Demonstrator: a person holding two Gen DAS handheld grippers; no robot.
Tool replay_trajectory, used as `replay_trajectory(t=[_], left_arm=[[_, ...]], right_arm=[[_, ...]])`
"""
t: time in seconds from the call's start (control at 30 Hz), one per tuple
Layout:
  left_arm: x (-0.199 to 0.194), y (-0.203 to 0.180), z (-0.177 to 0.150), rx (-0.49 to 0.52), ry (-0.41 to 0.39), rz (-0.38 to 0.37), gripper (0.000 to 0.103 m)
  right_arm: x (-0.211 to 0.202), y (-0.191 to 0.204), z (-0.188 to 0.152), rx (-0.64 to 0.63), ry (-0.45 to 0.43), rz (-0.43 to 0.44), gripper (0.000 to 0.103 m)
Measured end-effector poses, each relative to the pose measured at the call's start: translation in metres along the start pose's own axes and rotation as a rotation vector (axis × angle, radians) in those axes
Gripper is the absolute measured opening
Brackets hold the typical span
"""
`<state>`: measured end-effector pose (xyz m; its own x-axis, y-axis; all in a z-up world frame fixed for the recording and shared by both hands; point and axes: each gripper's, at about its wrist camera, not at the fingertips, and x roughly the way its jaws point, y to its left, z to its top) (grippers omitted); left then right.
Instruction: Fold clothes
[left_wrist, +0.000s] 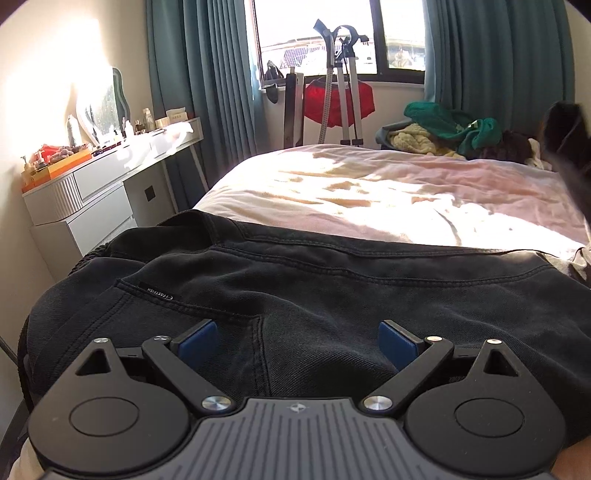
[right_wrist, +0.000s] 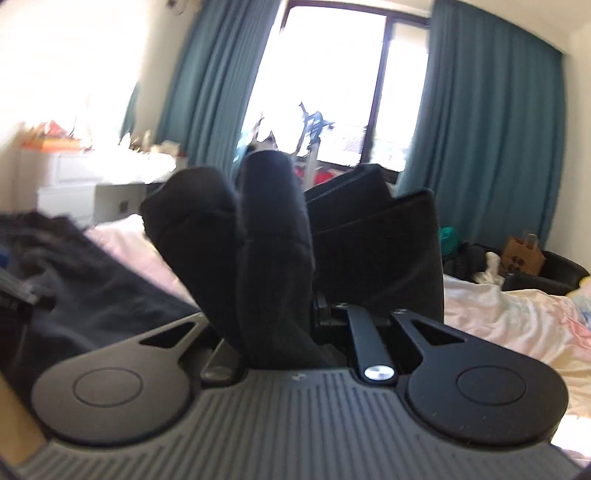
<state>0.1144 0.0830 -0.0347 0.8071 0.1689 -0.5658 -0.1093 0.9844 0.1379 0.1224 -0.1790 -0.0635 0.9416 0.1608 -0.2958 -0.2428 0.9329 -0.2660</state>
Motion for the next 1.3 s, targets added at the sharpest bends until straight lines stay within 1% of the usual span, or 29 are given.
replay_trajectory(t=[0.03, 0.07, 0.1, 0.17, 0.23, 0.3, 0.4, 0.47, 0.5, 0.53, 0.6, 0.63, 0.73, 0.77, 0.8, 0.87, 0.97, 1.07, 1.1, 1.13, 1.17, 1.2, 1.27, 1.3], left_arm=[[-0.002, 0.001, 0.001, -0.005, -0.006, 0.000, 0.095], [-0.004, 0.002, 0.002, -0.011, -0.011, -0.003, 0.095], [-0.005, 0.003, 0.003, -0.018, -0.016, -0.007, 0.095], [-0.008, 0.005, 0.004, -0.038, -0.029, -0.019, 0.095], [-0.010, 0.008, 0.005, -0.056, -0.041, -0.029, 0.095], [-0.011, 0.011, 0.007, -0.081, -0.055, -0.043, 0.095], [-0.015, 0.019, 0.010, -0.142, -0.087, -0.079, 0.095], [-0.018, 0.026, 0.011, -0.181, -0.113, -0.108, 0.095], [-0.019, 0.028, 0.011, -0.194, -0.121, -0.123, 0.095], [-0.019, 0.028, 0.011, -0.198, -0.123, -0.133, 0.095], [-0.019, 0.029, 0.010, -0.206, -0.126, -0.154, 0.095], [-0.018, 0.029, 0.009, -0.211, -0.128, -0.164, 0.094], [-0.019, 0.028, 0.009, -0.215, -0.142, -0.195, 0.094], [-0.020, 0.027, 0.009, -0.215, -0.149, -0.204, 0.094], [-0.021, 0.026, 0.008, -0.218, -0.155, -0.216, 0.095], [-0.023, 0.024, 0.007, -0.224, -0.159, -0.242, 0.094], [-0.026, 0.022, 0.005, -0.221, -0.162, -0.283, 0.094], [-0.034, 0.021, 0.002, -0.220, -0.168, -0.318, 0.094], [-0.038, 0.020, 0.001, -0.218, -0.173, -0.329, 0.094], [-0.041, 0.019, 0.000, -0.214, -0.180, -0.339, 0.094], [-0.045, 0.018, -0.002, -0.210, -0.185, -0.347, 0.094], [-0.047, 0.016, -0.003, -0.203, -0.186, -0.351, 0.094], [-0.049, 0.011, -0.005, -0.184, -0.181, -0.352, 0.094], [-0.049, 0.008, -0.005, -0.174, -0.178, -0.351, 0.094]], right_arm=[[0.008, 0.022, -0.010, -0.079, 0.047, 0.039, 0.012], [0.011, 0.037, -0.019, -0.143, 0.077, 0.051, 0.012], [0.013, 0.050, -0.029, -0.201, 0.101, 0.056, 0.012], [0.014, 0.065, -0.035, -0.264, 0.116, 0.037, 0.012], [0.013, 0.058, -0.026, -0.224, 0.112, 0.032, 0.012], [0.015, 0.058, -0.011, -0.191, 0.083, 0.016, 0.012], [0.009, 0.079, 0.003, -0.172, 0.047, 0.030, 0.012], [0.009, 0.097, -0.005, -0.137, 0.071, 0.061, 0.013], [0.013, 0.104, -0.010, -0.122, 0.093, 0.062, 0.013], [0.016, 0.109, -0.014, -0.123, 0.102, 0.044, 0.013], [0.015, 0.115, -0.018, -0.143, 0.088, 0.019, 0.014], [0.015, 0.115, -0.017, -0.145, 0.086, 0.018, 0.014], [0.010, 0.105, -0.012, -0.081, 0.097, 0.061, 0.018], [0.008, 0.102, -0.011, -0.057, 0.101, 0.080, 0.022], [0.005, 0.102, -0.011, -0.046, 0.104, 0.100, 0.030], [-0.002, 0.103, -0.010, -0.033, 0.108, 0.137, 0.042], [-0.014, 0.102, -0.006, -0.006, 0.127, 0.188, 0.044], [-0.027, 0.088, 0.001, 0.095, 0.168, 0.281, 0.053], [-0.033, 0.081, 0.003, 0.133, 0.182, 0.319, 0.061], [-0.043, 0.075, 0.005, 0.171, 0.189, 0.374, 0.064], [-0.051, 0.069, 0.008, 0.199, 0.192, 0.417, 0.062], [-0.058, 0.062, 0.011, 0.221, 0.191, 0.433, 0.062], [-0.072, 0.047, 0.019, 0.260, 0.187, 0.449, 0.062], [-0.077, 0.038, 0.021, 0.291, 0.186, 0.437, 0.062]])
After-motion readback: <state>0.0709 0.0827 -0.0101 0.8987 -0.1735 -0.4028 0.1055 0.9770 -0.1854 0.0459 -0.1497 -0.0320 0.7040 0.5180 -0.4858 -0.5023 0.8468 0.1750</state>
